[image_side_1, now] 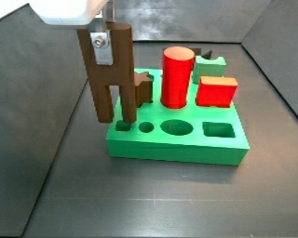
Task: Pick up the square-circle object. Move up. Rotate the square-circle object. Place the square-circle object on the fixture. Regrasp the square-circle object. Move to above the board. Insert the square-circle object.
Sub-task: Insert the square-circle object.
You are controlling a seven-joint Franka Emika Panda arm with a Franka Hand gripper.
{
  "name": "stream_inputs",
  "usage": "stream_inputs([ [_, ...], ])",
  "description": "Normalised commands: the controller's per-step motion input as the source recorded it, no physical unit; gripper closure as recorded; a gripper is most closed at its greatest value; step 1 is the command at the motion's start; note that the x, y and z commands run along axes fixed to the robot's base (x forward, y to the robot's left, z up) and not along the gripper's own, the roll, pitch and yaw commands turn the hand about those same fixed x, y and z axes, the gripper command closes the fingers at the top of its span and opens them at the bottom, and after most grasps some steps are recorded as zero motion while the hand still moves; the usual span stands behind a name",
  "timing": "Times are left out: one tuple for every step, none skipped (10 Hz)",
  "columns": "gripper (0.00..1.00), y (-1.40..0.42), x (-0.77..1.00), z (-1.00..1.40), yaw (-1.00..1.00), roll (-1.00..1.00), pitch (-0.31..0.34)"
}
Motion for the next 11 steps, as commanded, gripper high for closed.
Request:
stream_inputs([
  [1.00, -0.17, 0.20, 0.00, 0.00, 0.00, -0.006],
  [1.00, -0.17, 0.39, 0.00, 0.00, 0.00, 0.016],
  [1.00, -0.10, 0.44, -0.07, 0.00, 0.03, 0.074],
  [1.00, -0.03, 0.47, -0.20, 0.00, 0.07, 0.121],
  [1.00, 0.00, 0.42, -0.29, 0.00, 0.14, 0.140],
  [1.00, 0.00, 0.25, -0.26, 0.00, 0.17, 0.126],
  [1.00, 0.00, 0.06, -0.12, -0.03, 0.13, 0.066],
  [1.00, 0.00, 0.00, -0.10, -0.06, 0.11, 0.027],
  [1.00, 0.00, 0.05, -0.10, -0.03, 0.09, 0.041],
  [1.00, 0.06, 0.08, -0.11, -0.01, 0.09, 0.059],
  [1.00, 0.04, 0.02, -0.13, -0.03, 0.10, 0.040],
])
